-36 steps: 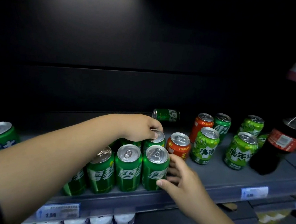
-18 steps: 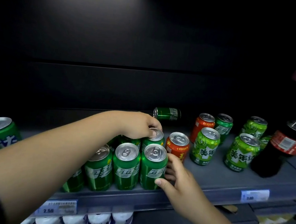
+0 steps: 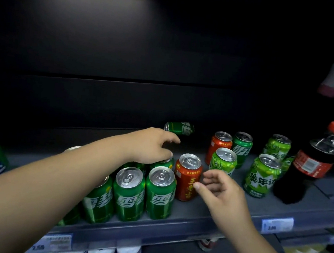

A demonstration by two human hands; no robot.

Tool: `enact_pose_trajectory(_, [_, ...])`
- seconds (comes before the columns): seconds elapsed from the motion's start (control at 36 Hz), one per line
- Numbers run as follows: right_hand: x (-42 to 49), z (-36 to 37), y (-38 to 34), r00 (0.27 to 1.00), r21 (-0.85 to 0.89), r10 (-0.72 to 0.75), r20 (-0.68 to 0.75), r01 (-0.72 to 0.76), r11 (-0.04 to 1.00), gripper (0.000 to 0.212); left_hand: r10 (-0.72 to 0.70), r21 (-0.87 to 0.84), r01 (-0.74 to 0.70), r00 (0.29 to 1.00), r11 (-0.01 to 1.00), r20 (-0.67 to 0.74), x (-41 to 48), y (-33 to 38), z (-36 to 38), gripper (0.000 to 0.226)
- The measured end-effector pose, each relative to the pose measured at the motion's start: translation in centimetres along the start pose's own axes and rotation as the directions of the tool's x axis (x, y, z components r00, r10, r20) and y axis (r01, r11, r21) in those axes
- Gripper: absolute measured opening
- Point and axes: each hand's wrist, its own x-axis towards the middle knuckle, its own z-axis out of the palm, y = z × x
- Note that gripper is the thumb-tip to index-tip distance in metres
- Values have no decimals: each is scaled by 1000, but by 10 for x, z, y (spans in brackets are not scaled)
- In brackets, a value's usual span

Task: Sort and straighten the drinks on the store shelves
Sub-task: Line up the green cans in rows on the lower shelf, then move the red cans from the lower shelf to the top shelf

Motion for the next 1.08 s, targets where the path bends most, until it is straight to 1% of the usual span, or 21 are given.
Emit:
enact_pose_trajectory(0.08, [13,-13,1,1000,5,2,-6,-2,1000,27,44,-6,-44,999,999,2,3,9,2,60])
enact_pose_trajectory(0.17, [36,-36,-6,999,-37,-34,-7,34,999,28,62,34,-64,997,997,54,9,17,5,72])
enact_pose_trajectory(0.28, [81,-67,-22,991,-211,-105,83,120,970,25,50,37,-54,993,998,109,18,33,9,88])
enact_pose_trajectory(0.33, [106,-76,-28,989,-298,-113,91,136,945,24,41,69,-52,988,996,149,23,42,11,93])
enact_pose_trajectory(0.39, [129,-80,-31,988,-366,-117,105,148,919,25,37,138,-63,982,988,183,27,50,12,87])
enact_pose_trajectory(0.44, [152,-82,-28,978,-457,-81,190,162,874,33,16,197,-55,981,979,194,33,55,11,76])
enact_pose_trajectory(0.53, [179,-82,-21,931,-629,45,362,209,749,65,-40,238,-9,979,971,202,44,58,7,70])
enact_pose_trajectory(0.58, [190,-80,-15,891,-671,124,436,231,705,82,-79,244,30,979,969,189,51,58,6,67])
enact_pose_trajectory(0.64, [194,-77,-12,859,-693,174,481,252,675,84,-114,246,75,982,966,150,57,57,6,65])
enact_pose_trajectory(0.72, [200,-73,-3,836,-693,162,524,308,652,71,-170,191,149,980,970,100,68,51,8,65])
enact_pose_trajectory(0.81, [201,-73,-2,823,-683,168,542,315,659,61,-224,213,213,974,954,30,77,44,12,76])
enact_pose_trajectory(0.86, [200,-76,-5,817,-664,170,551,305,683,53,-258,177,250,966,952,20,81,42,14,82])
enact_pose_trajectory(0.92, [199,-76,-5,821,-657,167,546,296,693,50,-276,159,266,960,951,41,84,43,14,86])
enact_pose_trajectory(1.0, [199,-77,-5,843,-647,158,515,261,716,59,-291,153,280,955,948,54,85,46,11,87])
enact_pose_trajectory(1.08, [199,-84,-10,877,-560,93,471,216,800,61,-302,87,302,953,949,-15,82,50,5,84])
